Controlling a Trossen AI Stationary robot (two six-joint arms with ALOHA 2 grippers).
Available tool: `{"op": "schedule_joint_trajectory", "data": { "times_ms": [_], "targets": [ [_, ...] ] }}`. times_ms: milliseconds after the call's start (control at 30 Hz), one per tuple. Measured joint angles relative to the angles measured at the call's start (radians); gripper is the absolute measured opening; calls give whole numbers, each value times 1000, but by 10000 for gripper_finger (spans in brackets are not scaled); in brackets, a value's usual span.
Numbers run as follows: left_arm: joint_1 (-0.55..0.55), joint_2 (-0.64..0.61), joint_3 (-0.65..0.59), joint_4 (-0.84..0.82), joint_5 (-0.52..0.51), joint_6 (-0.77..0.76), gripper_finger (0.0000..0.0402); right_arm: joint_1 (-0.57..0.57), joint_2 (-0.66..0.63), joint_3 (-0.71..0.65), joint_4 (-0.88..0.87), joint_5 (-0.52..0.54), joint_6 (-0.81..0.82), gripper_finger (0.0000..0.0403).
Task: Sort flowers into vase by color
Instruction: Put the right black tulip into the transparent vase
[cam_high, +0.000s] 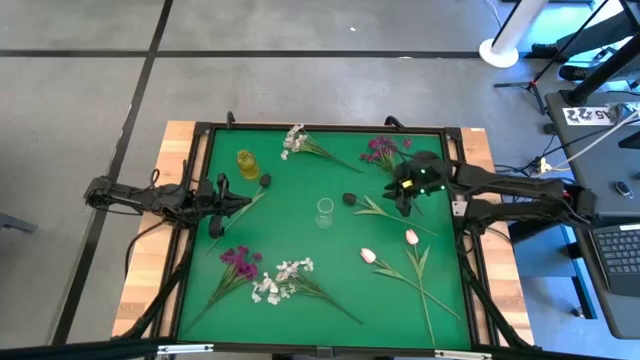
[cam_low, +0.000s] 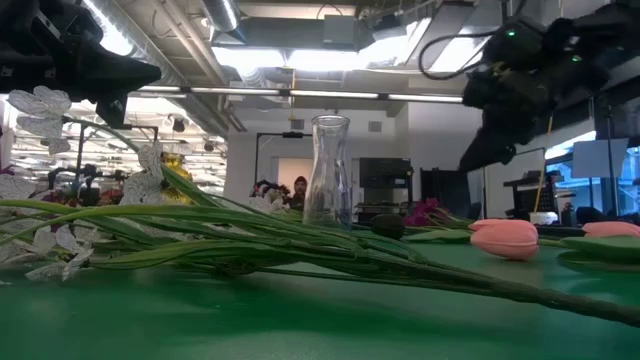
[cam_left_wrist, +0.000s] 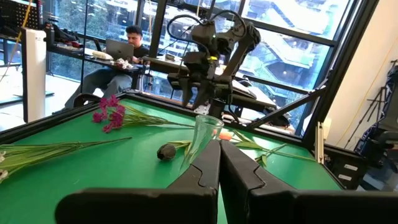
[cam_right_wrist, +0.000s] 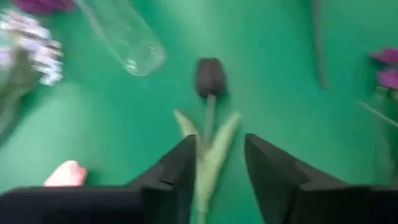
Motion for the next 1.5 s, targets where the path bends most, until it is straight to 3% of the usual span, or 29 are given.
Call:
{"op": "schedule_joint_trajectory", "data": {
  "times_ms": [133, 267, 567, 733, 867, 1033, 1400, 1500],
  "targets": [
    [0, 0, 0, 0, 0, 0, 0, 0, 68, 13, -30, 25, -17, 203],
    [0, 0, 0, 0, 0, 0, 0, 27, 144, 14, -22, 18, 8, 226],
    [0, 0, 0, 0, 0, 0, 0, 252, 346, 14, 76, 181, 14, 230],
    [0, 0, 0, 0, 0, 0, 0, 281, 394, 14, 94, 275, 20, 230],
    [0, 0, 0, 0, 0, 0, 0, 280, 412, 15, 90, 293, 36, 226],
    [0, 0, 0, 0, 0, 0, 0, 280, 413, 16, 81, 293, 42, 184],
    [0, 0, 0, 0, 0, 0, 0, 279, 414, 23, 68, 304, 31, 21],
    [0, 0, 0, 0, 0, 0, 0, 279, 417, 56, 27, 303, 30, 13]
  ]
}}
